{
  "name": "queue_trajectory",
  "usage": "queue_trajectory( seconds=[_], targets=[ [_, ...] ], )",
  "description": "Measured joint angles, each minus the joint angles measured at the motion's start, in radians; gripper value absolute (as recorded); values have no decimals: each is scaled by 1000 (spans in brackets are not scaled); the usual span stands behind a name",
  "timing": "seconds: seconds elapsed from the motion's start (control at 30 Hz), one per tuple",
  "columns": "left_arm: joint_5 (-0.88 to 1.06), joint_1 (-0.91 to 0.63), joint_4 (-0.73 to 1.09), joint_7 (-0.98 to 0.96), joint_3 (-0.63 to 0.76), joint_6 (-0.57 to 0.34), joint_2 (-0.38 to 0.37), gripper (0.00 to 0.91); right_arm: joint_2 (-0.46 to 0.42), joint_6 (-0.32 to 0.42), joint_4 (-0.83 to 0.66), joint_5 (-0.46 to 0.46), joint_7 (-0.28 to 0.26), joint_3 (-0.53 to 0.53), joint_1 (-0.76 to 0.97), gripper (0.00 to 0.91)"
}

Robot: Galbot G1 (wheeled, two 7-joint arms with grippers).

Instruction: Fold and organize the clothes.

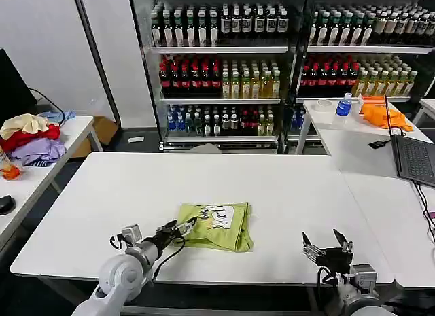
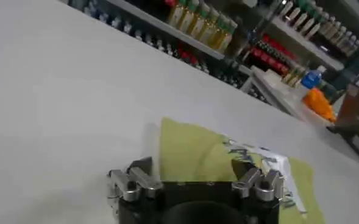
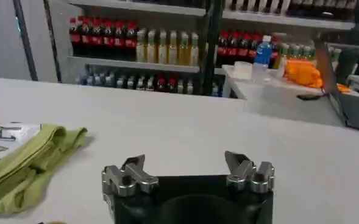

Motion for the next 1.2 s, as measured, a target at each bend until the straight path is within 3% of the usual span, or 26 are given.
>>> queue_trajectory(
  seconds=[0.13, 0.17, 0.23, 0.3, 0.37, 0.93, 1.2],
  targets=[
    [-47, -18, 27, 6, -3, 5, -15, 887, -1, -1, 12, 0, 0, 8, -12, 907],
    [-61, -22, 33, 7, -4, 5, -18, 725, -1, -1, 14, 1, 0, 9, -15, 907],
    [-84, -26, 45, 8, -6, 5, -25, 252, -1, -2, 19, 1, 0, 10, -20, 907],
    [-108, -27, 53, 9, -9, 5, -31, 101, 1, -3, 26, 0, 1, 11, -26, 907],
    [-130, -27, 58, 9, -12, 4, -35, 50, 1, -4, 32, 0, 1, 12, -30, 907],
    [-266, -4, 62, -9, -59, -4, -78, 20, -1, -7, 64, 0, 3, 27, -54, 907],
    [-310, 3, 33, -21, -116, 5, -63, 20, -7, -8, 65, 6, 3, 30, -46, 907]
  ],
)
